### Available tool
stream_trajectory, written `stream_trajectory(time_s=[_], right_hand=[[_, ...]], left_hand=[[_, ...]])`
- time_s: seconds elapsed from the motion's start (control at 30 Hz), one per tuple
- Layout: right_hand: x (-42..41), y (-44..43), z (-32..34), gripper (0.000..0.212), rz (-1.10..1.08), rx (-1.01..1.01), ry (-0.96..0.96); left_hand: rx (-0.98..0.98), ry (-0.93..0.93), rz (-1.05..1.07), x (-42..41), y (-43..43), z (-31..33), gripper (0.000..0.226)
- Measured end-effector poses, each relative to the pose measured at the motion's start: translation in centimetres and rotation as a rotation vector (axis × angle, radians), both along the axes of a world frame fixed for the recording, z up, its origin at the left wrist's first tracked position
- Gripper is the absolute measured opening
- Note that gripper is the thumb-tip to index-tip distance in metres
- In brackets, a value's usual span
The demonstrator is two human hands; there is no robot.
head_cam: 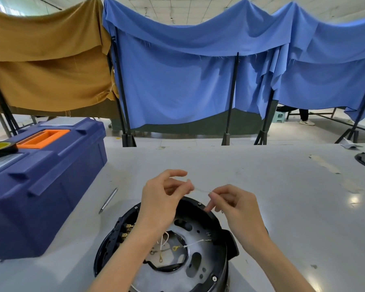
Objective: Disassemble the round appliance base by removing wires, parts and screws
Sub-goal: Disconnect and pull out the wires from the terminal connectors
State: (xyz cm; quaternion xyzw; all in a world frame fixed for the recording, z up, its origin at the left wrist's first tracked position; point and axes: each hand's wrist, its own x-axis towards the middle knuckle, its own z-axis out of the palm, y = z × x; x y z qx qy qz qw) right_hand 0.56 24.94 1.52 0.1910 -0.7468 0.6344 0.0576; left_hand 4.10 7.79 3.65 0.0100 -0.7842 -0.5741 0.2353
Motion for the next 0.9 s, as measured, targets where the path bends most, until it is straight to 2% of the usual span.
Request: stream_trajectory(time_s=[0.1, 0.2, 0.3, 0.4, 0.67, 0.77, 0.9], right_hand=[[-2.5, 0.0, -0.4, 0.013, -0.118, 0.006, -0.034], [-5.8, -0.5, -0.9, 0.013, -0.191, 0.111, -0.101], [-9.0, -1.8, -1.7, 0.007, -0.213, 0.266, -0.156], [-11.6, -3.7, -2.3, 0.01, -0.174, 0.366, -0.172], [-16.0, -7.8, -3.8, 0.005, -0.157, 0.678, -0.024], [-16.7, -8.2, -4.1, 0.009, -0.149, 0.727, 0.024], [-16.9, -8.0, -3.8, 0.01, -0.14, 0.669, 0.059]], left_hand=[[-0.412, -0.061, 0.235, -0.5, -1.4, -0.5, 0.012], [-0.578, -0.203, 0.275, -1.1, -2.5, -1.0, 0.015], [-0.639, -0.287, 0.186, -1.5, -2.7, -1.7, 0.019], [-0.682, -0.264, 0.151, -1.7, -2.6, -2.4, 0.022], [-0.75, -0.199, 0.173, -1.5, -2.4, -2.8, 0.025], [-0.768, -0.207, 0.172, -1.5, -2.4, -2.7, 0.026], [-0.776, -0.216, 0.174, -1.5, -2.4, -2.7, 0.026]])
